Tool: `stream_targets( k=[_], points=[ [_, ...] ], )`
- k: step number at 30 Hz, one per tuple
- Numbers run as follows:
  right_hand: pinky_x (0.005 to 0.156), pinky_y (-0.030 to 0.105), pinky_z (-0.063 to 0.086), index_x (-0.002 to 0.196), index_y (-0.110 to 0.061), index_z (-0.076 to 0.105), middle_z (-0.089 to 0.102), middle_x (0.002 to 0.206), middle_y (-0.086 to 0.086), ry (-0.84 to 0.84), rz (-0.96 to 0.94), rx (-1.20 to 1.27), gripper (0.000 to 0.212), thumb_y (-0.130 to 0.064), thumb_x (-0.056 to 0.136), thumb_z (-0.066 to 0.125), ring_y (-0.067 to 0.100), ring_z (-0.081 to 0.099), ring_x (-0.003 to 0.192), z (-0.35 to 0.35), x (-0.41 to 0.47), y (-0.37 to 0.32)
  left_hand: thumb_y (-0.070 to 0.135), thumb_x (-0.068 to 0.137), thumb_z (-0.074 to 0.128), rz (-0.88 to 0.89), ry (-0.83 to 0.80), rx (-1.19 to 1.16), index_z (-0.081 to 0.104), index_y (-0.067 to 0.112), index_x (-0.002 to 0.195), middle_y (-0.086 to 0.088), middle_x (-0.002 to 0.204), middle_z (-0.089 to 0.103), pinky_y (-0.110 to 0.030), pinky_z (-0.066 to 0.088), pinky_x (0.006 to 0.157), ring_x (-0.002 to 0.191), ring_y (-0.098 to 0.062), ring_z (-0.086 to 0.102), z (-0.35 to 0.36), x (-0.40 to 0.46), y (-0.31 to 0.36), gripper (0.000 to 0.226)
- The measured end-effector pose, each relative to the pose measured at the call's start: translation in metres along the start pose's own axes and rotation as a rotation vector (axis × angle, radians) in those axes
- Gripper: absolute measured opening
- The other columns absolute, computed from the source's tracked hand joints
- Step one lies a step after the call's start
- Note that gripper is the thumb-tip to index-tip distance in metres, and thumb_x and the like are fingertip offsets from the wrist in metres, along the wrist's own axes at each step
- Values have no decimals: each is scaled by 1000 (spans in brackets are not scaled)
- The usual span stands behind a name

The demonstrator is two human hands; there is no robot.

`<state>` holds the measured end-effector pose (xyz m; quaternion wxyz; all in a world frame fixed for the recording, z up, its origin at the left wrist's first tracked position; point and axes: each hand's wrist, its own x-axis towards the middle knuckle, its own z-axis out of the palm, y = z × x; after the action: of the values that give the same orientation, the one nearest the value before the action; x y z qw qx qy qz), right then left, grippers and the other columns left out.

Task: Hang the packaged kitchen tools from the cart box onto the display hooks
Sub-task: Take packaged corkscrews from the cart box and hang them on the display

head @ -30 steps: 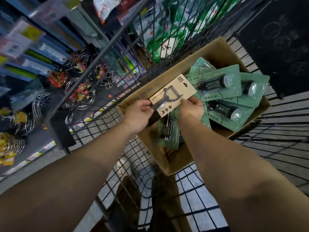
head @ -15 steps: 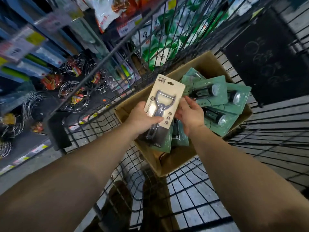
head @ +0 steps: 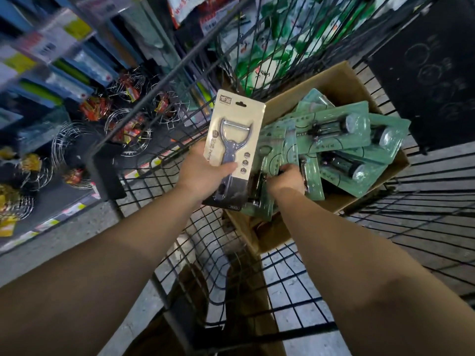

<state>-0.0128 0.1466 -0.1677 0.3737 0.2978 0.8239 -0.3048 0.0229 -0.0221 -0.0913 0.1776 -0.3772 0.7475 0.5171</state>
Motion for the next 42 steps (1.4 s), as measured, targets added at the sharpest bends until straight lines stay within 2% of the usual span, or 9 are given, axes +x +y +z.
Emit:
stream_targets(
  k=[6, 8, 14, 18, 21, 23, 30, 37, 42],
  points=[
    [74, 20, 43, 105, -20, 54, 55, 89, -3, -65, 41, 307, 10, -16, 97, 57, 18, 58, 83, -15, -10, 5, 15, 76, 84, -44, 14, 2, 62, 21, 103, 8, 93, 69, -27, 54, 74, 88, -13, 67, -6, -12, -8, 35],
    [74, 23, 48, 114, -19, 58, 57, 90, -3, -69, 35, 347, 18, -28, 99, 54, 16, 59, 80, -30, -23, 6, 15, 76, 84, -45, 7, 7, 63, 20, 102, 5, 96, 71, -32, 56, 81, 90, -16, 68, -7, -22, -4, 34],
    [101, 44, 46, 137, -18, 48, 60, 129, 6, -72, -128, 445, 43, -40, 101, 41, 26, 57, 113, -71, -74, -7, 21, 78, 83, 57, 12, 5, 68, 15, 108, 6, 97, 72, -19, 46, 62, 85, -10, 67, -22, -60, 28, 35],
    [100, 37, 42, 140, -7, 44, 55, 129, 11, -79, -229, 550, 42, -28, 103, 38, 24, 53, 111, -89, -120, -32, 15, 80, 82, 138, 45, -57, 63, 26, 85, 9, 85, 68, -23, 48, 72, 85, -14, 66, -47, -94, 53, 23],
    [112, 36, 29, 148, -13, 36, 41, 150, 3, -47, -321, 561, 48, -33, 105, 33, 26, 40, 136, -90, -164, -54, 15, 80, 82, 191, 94, -137, 62, 23, 91, 8, 89, 66, -23, 42, 72, 86, -13, 63, -80, -118, 60, 24],
    [107, 37, 30, 146, -12, 38, 40, 150, 5, -45, -417, 554, 53, -42, 102, 40, 26, 42, 132, -79, -199, -70, 16, 80, 82, 218, 144, -158, 61, 27, 86, 7, 87, 66, -25, 42, 74, 81, -12, 61, -112, -138, 58, 24],
    [91, 31, 37, 129, -4, 51, 54, 100, -2, -194, -764, 438, 38, -24, 97, 58, 16, 50, 99, 19, -357, -118, 21, 78, 84, 238, 422, -314, 67, 12, 102, -1, 98, 72, -25, 49, 72, 92, -19, 66, -271, -222, -22, 30],
    [87, 29, 39, 106, -14, 54, 60, 106, 0, -435, -1098, 190, 18, -28, 95, 60, 18, 54, 99, 206, -574, -119, 24, 84, 79, 225, 731, -528, 51, 26, 101, 9, 89, 59, -27, 44, 69, 93, -18, 59, -469, -382, -172, 33],
    [89, 30, 42, 127, -8, 56, 60, 128, 5, -619, -1258, 87, 41, -34, 95, 60, 21, 57, 108, 319, -716, -122, 29, 81, 82, 214, 986, -585, 60, 19, 108, 3, 102, 69, -39, 53, 91, 99, -21, 66, -581, -481, -254, 37]
  ],
)
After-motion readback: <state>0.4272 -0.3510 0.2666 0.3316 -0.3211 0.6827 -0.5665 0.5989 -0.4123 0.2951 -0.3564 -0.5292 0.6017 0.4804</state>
